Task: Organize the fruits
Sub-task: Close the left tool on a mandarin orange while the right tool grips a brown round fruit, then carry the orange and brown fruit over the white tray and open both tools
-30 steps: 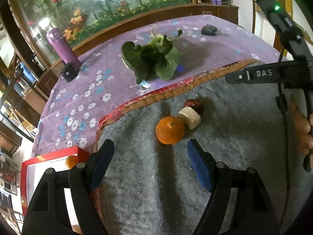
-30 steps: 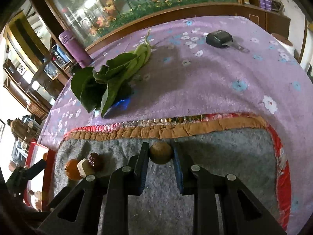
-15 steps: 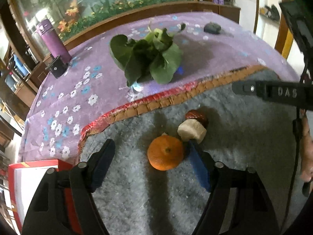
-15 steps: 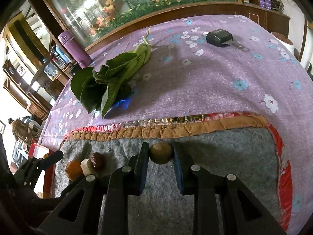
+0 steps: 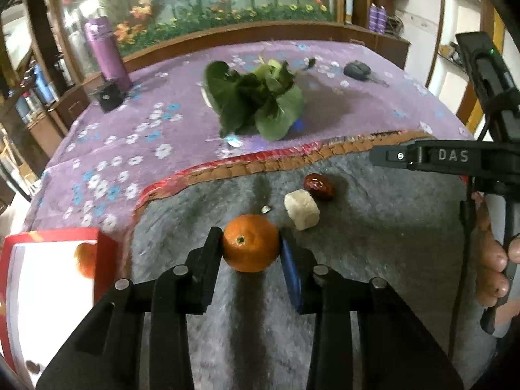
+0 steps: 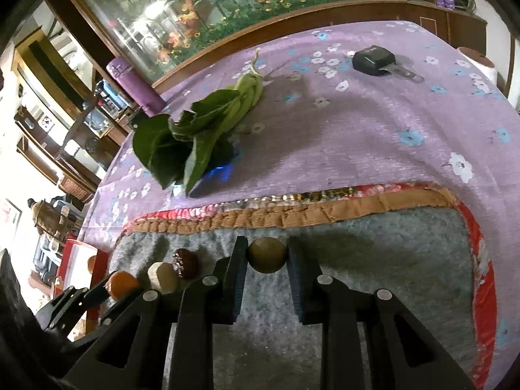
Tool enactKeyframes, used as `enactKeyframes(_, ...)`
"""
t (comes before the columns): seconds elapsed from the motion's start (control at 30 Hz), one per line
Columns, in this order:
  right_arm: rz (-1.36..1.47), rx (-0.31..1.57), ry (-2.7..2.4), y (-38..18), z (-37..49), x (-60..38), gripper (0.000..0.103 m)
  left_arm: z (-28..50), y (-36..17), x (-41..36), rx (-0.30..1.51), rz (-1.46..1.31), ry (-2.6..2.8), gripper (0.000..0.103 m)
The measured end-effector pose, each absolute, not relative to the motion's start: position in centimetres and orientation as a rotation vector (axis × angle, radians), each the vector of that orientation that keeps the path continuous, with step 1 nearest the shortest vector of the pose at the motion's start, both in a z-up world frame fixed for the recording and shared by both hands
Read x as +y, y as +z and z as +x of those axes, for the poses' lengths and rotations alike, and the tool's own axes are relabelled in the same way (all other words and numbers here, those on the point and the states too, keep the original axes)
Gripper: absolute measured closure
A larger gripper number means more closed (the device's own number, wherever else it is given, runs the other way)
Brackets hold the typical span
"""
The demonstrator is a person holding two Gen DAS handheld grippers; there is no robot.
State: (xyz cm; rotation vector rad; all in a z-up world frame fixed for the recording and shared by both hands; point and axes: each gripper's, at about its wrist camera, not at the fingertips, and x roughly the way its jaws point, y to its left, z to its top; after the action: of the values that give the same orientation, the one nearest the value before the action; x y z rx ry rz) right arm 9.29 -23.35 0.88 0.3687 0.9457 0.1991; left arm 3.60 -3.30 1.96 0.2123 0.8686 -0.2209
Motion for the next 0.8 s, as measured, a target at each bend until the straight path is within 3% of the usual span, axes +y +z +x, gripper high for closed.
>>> enactKeyframes(0.8, 0.272, 0.724, 0.427, 4.9, 5.8, -18.4, 0.079, -3.7, 8.8, 4.0, 0.634, 0.148, 0.055, 0.07)
